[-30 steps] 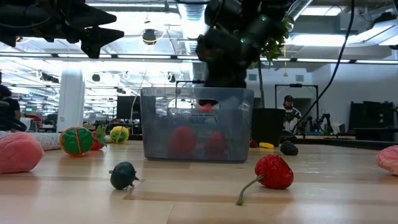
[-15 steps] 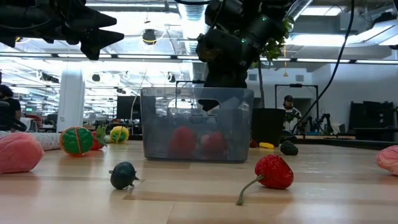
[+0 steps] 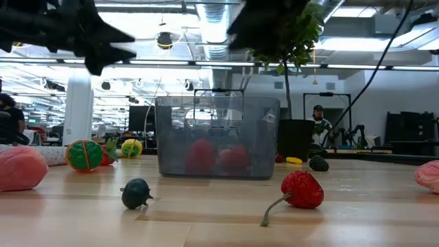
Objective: Pick and placing Produce into tupperware
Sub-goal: Put the bottom strawberry into the bin
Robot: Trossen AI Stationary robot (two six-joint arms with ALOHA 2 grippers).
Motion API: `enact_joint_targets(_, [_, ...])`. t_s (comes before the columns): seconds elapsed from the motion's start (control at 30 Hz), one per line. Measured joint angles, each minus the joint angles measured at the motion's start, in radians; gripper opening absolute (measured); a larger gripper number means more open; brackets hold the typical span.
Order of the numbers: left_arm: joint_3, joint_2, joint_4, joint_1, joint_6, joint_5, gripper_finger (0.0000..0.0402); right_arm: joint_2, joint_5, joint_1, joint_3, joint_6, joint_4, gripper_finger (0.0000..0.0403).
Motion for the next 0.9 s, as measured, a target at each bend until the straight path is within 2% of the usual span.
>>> enact_joint_targets(0.07, [0.000, 0.000, -0.058, 0.000, -0.016, -0.037, 0.0226, -0.036, 0.000, 0.020, 0.000, -0.010, -0.013, 0.0187])
enact_joint_targets(0.17, [0.000, 0.000, -0.147, -0.005, -0.041, 0.019, 0.0226, -0.083, 0.009, 0.053, 0.000, -0.010, -0.049, 0.0184])
enact_joint_targets(0.27, [0.000, 0.000, -0.191, -0.023, -0.066, 0.060, 0.0226, -0.122, 0.063, 0.089, -0.004, -0.008, -0.090, 0.0181])
enact_joint_targets(0.4, [0.000, 0.001, -0.249, -0.052, -0.145, 0.061, 0.0226, -0.160, 0.137, 0.131, -0.033, 0.029, -0.114, 0.0177])
enact_joint_targets(0.53, [0.000, 0.030, -0.275, -0.095, -0.135, 0.061, 0.0226, -0.207, 0.191, 0.164, -0.101, 0.065, -0.121, 0.0172])
enact_joint_targets(0.7, [0.000, 0.095, -0.257, -0.147, -0.111, 0.044, 0.0226, -0.294, 0.208, 0.213, -0.228, 0.076, -0.021, 0.0166])
enact_joint_targets(0.9, [0.000, 0.190, -0.225, -0.180, -0.112, 0.016, 0.0226, -0.472, 0.210, 0.307, -0.415, 0.025, 0.176, 0.0165])
